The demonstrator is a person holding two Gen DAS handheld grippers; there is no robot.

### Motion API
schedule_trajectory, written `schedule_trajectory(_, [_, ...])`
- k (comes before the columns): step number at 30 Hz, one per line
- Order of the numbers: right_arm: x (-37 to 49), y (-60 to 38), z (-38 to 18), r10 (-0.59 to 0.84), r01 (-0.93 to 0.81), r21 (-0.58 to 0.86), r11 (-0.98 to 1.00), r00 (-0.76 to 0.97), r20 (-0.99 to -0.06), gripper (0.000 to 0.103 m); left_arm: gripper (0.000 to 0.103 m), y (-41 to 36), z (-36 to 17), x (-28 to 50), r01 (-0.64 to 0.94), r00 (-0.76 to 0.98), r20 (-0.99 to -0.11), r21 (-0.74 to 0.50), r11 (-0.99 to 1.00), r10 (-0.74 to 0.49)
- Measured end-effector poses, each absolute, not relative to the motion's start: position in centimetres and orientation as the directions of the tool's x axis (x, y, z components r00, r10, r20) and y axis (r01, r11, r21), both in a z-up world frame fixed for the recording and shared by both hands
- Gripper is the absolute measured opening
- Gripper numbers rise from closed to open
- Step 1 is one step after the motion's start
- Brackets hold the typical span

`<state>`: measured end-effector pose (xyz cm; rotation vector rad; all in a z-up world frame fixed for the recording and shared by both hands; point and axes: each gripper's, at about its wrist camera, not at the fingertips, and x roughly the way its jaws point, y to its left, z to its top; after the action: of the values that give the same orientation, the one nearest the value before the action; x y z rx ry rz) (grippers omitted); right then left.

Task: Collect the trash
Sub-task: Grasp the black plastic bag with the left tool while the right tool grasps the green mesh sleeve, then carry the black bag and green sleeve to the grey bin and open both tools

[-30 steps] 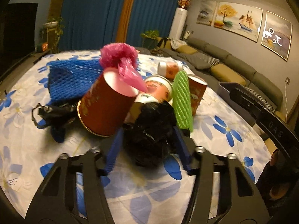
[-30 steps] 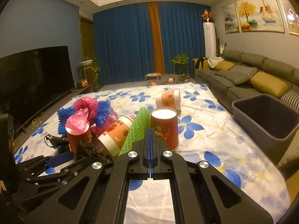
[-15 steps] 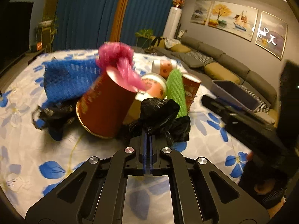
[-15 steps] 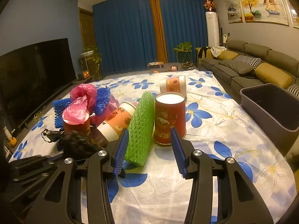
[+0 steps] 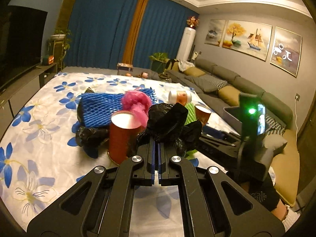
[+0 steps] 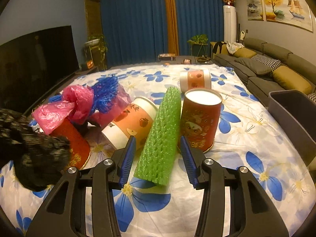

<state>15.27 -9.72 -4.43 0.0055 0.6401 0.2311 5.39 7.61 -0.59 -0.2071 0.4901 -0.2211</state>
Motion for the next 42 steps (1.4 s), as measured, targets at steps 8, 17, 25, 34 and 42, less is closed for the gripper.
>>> schedule_trajectory(8, [15.7,-10.1,-5.2,0.204,-0.199,0.079,0.977,0.753,-0.625,0.018,0.001,7.9,-0.8,5.2,0.152,0.860,-0.440,-0.262,0.953,-0.258])
schedule_trajectory(17, [12.1,-12.1,-3.0,0.244,-0.215,0.117,0.970,0.808,-0.536,0.013,0.001,7.1,0.2,4.4,0.174,0.869,-0.417,-0.248,0.953,-0.267])
schedule_trajectory(25, [8.8,-14.3,-0.6,0.238,-0.205,0.121,0.971,0.860,-0.452,0.013,0.001,5.1,1.3,4.1,0.198,0.873,-0.404,-0.221,0.955,-0.274])
schedule_trajectory(34, [6.9,-17.1,0.4,0.182,-0.140,0.132,0.981,0.894,-0.409,0.013,0.001,1.9,2.7,4.3,0.261,0.867,-0.384,-0.197,0.945,-0.319])
schedule_trajectory(42, [5.6,-18.4,0.7,0.143,-0.105,0.122,0.987,0.918,-0.370,0.013,0.001,-0.5,3.1,5.4,0.289,0.852,-0.394,-0.195,0.937,-0.345])
